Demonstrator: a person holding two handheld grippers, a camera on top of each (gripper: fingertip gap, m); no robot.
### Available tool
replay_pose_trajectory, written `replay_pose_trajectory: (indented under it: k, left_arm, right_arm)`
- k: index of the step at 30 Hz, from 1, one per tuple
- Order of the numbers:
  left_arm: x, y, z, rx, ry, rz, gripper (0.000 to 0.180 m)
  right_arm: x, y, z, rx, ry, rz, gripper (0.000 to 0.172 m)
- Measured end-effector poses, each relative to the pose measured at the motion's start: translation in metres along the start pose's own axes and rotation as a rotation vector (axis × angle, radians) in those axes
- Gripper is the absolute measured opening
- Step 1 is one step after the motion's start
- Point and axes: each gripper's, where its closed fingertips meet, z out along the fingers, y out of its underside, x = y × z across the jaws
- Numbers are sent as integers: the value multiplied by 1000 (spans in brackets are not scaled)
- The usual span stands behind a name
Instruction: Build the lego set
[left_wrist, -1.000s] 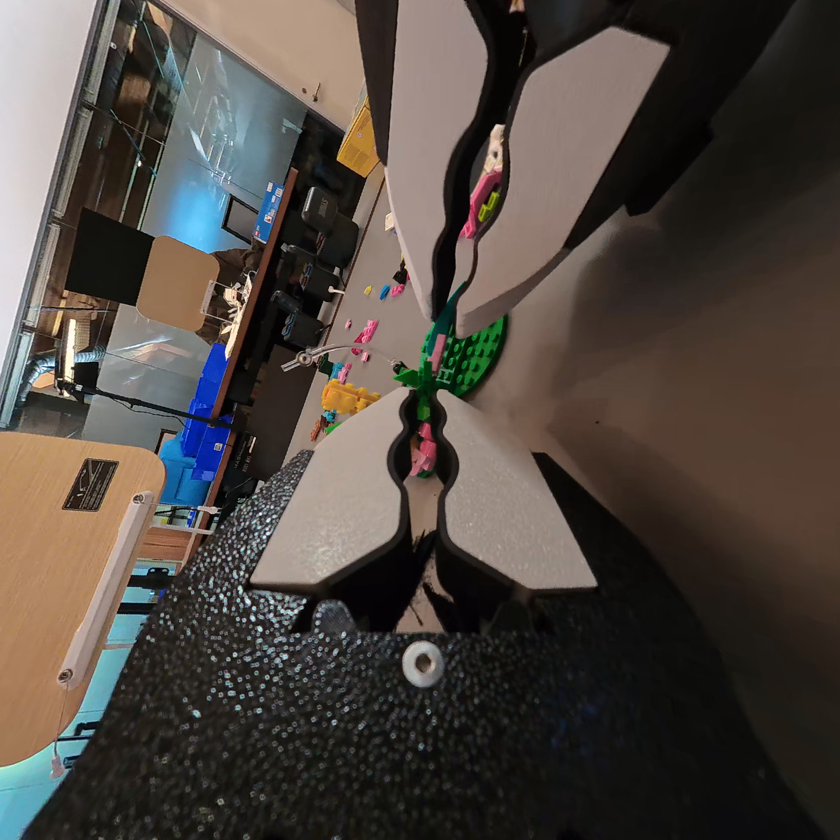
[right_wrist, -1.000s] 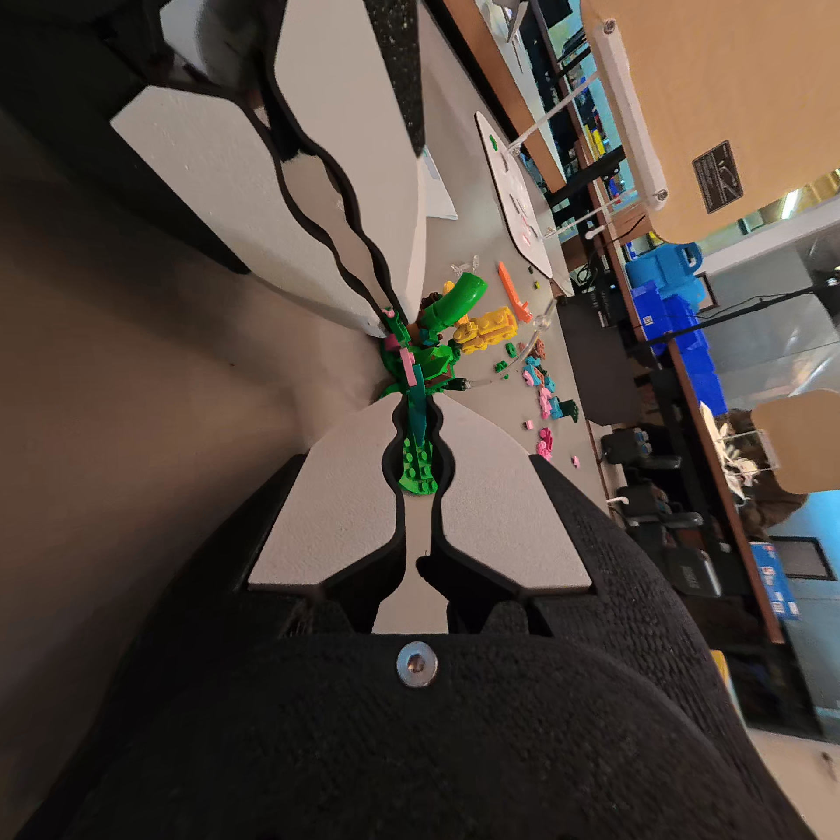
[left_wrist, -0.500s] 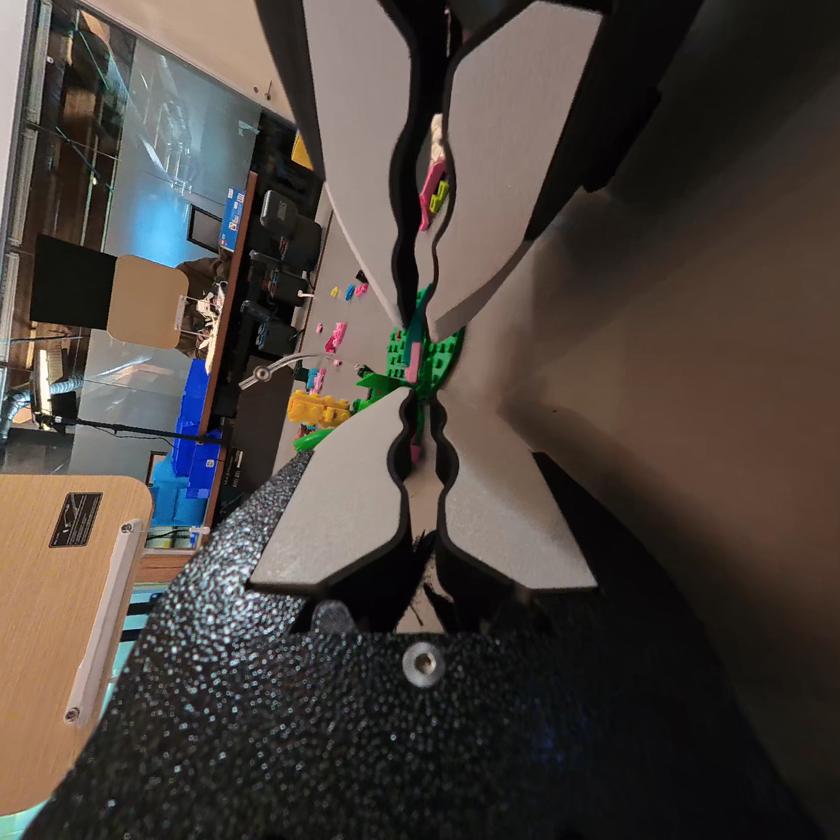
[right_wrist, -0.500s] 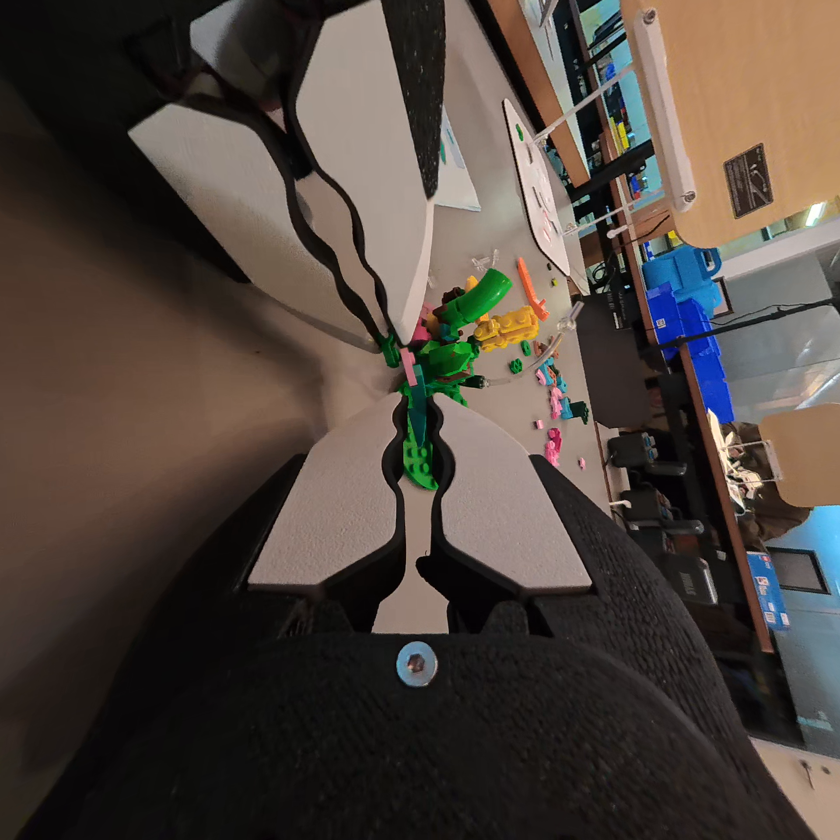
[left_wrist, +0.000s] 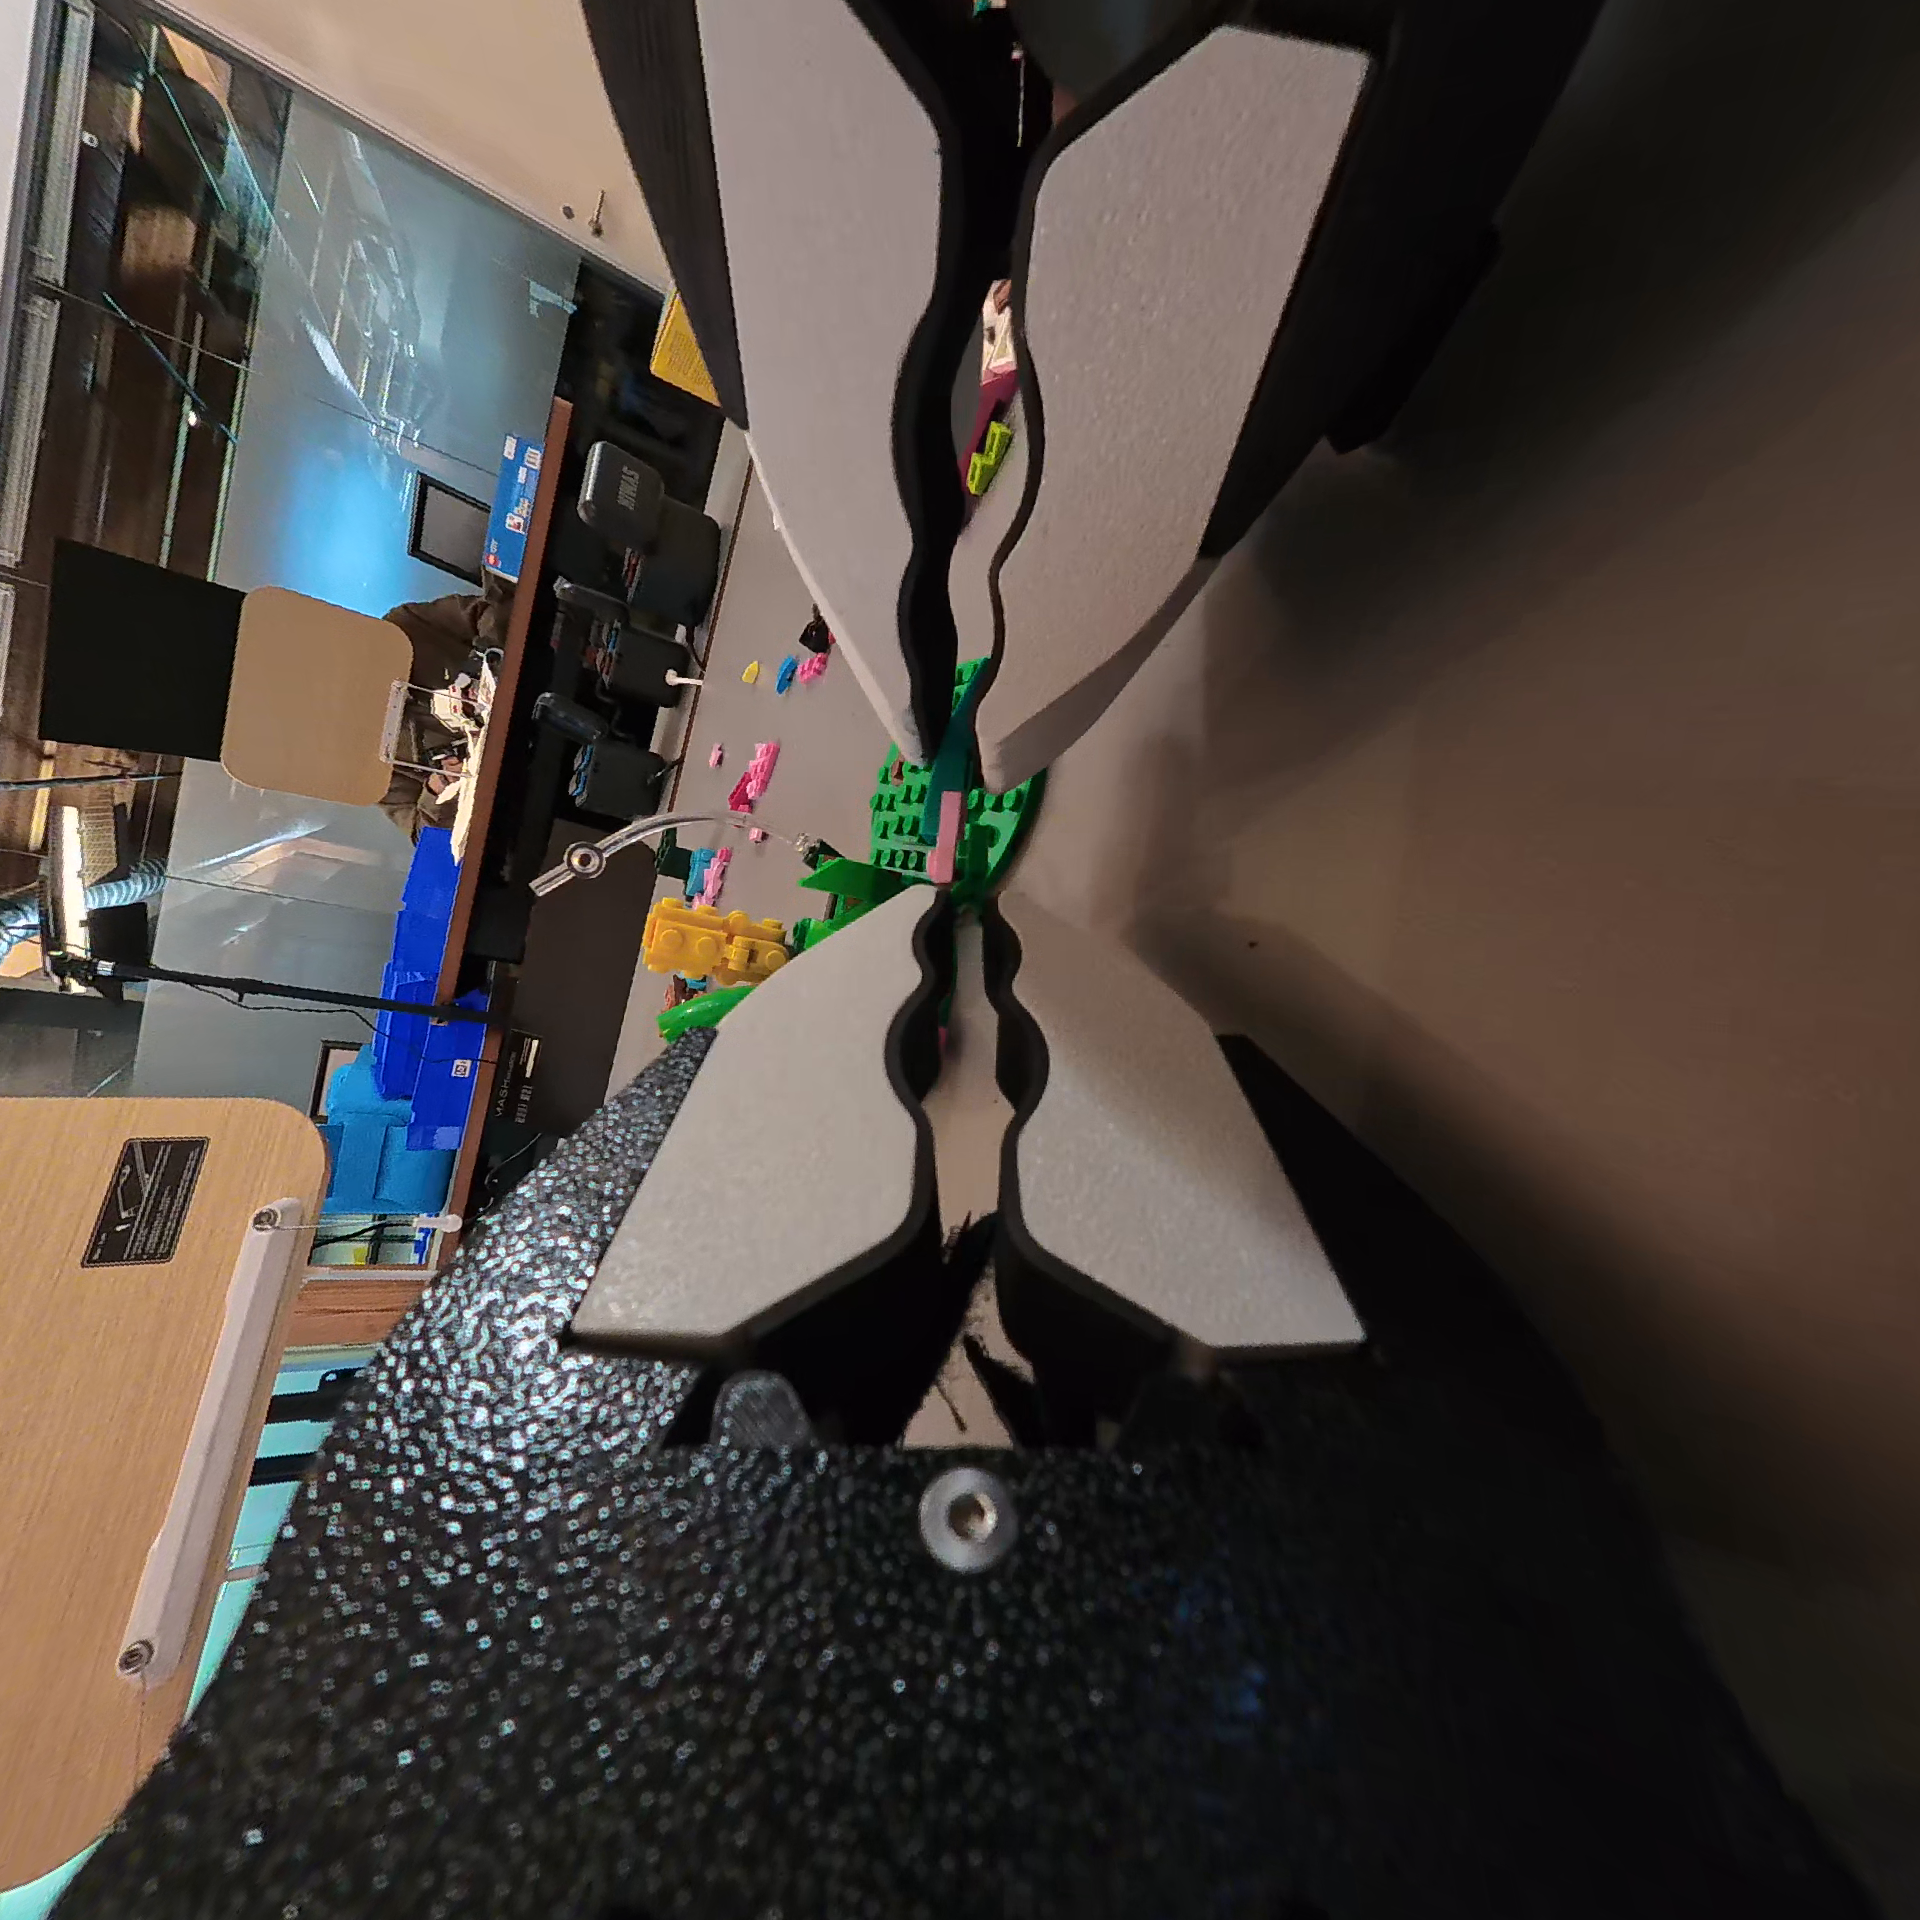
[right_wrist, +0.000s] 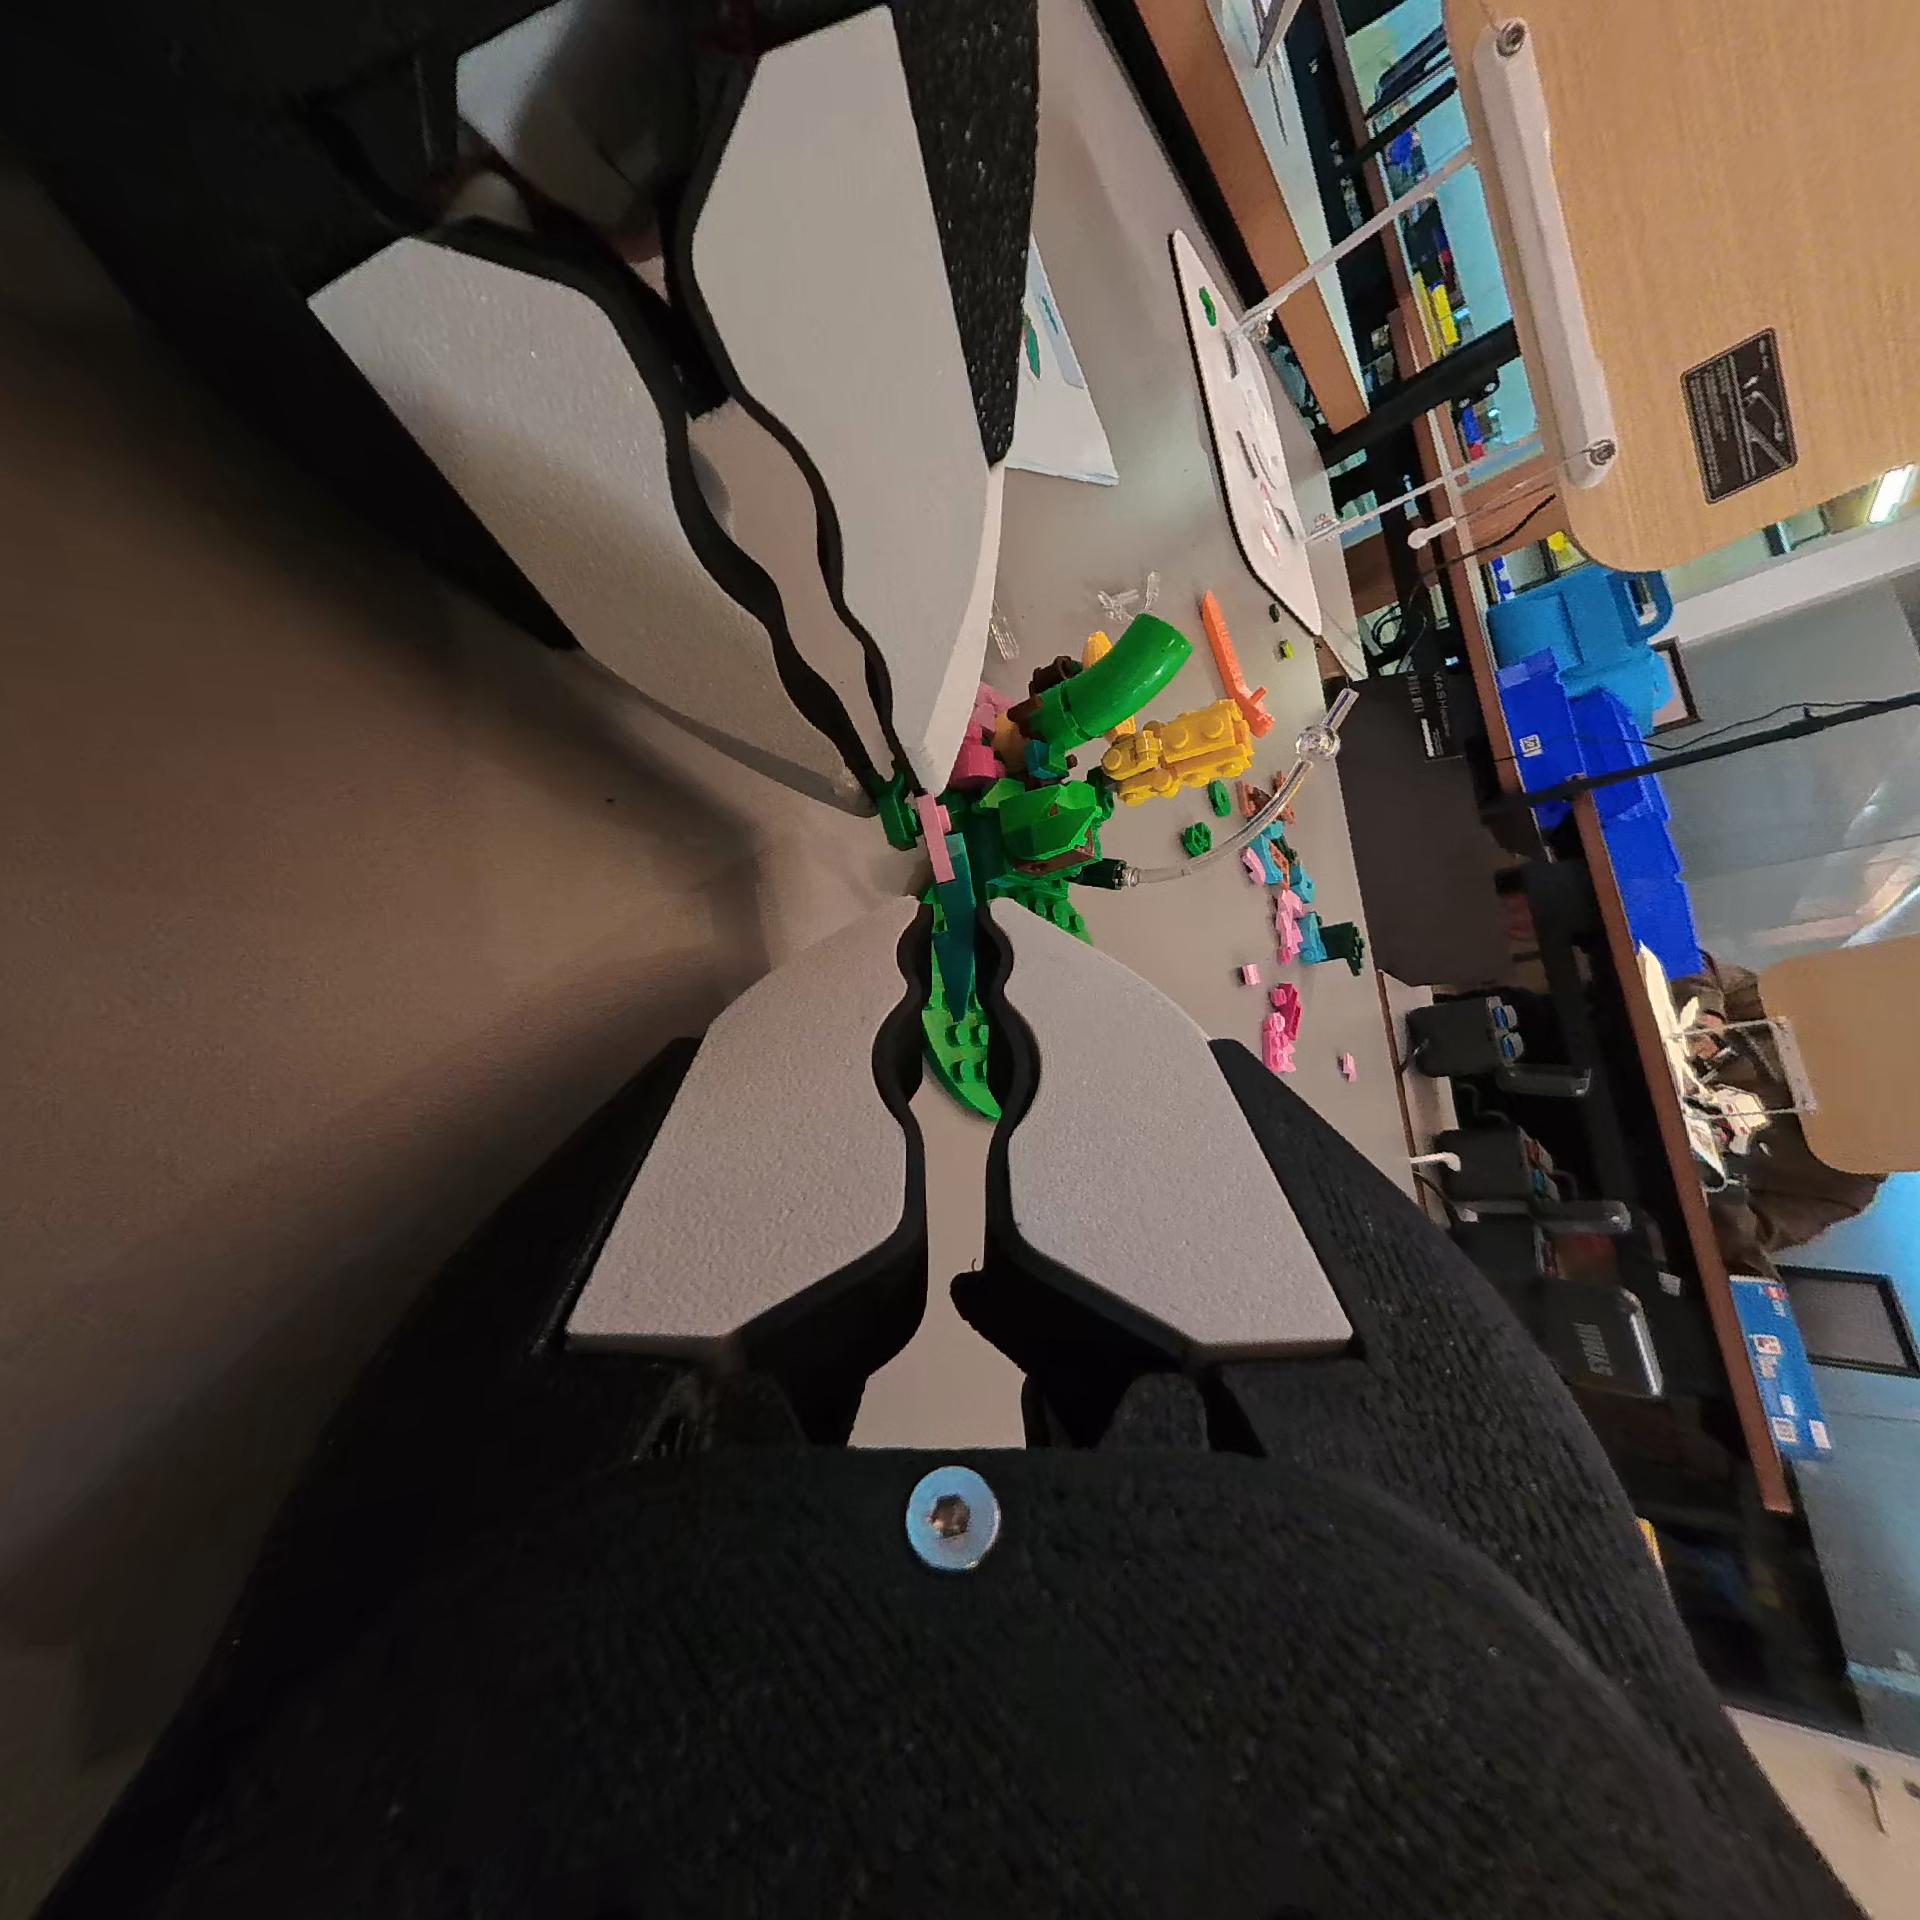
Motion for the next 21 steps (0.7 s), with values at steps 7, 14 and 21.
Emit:
replay_pose_trajectory:
  k: [7, 14, 21]
  left_arm:
    - [-3, 3, 0, -16, -10, -16, 6]
    - [-11, 11, 0, -44, -34, -99, 6]
    - [-1, 6, 2, -27, 11, -43, 6]
  right_arm:
    - [2, 2, 0, 0, 12, -3, 6]
    - [2, 6, 0, -5, -4, -14, 6]
    - [-7, 3, 1, -8, -31, -59, 6]
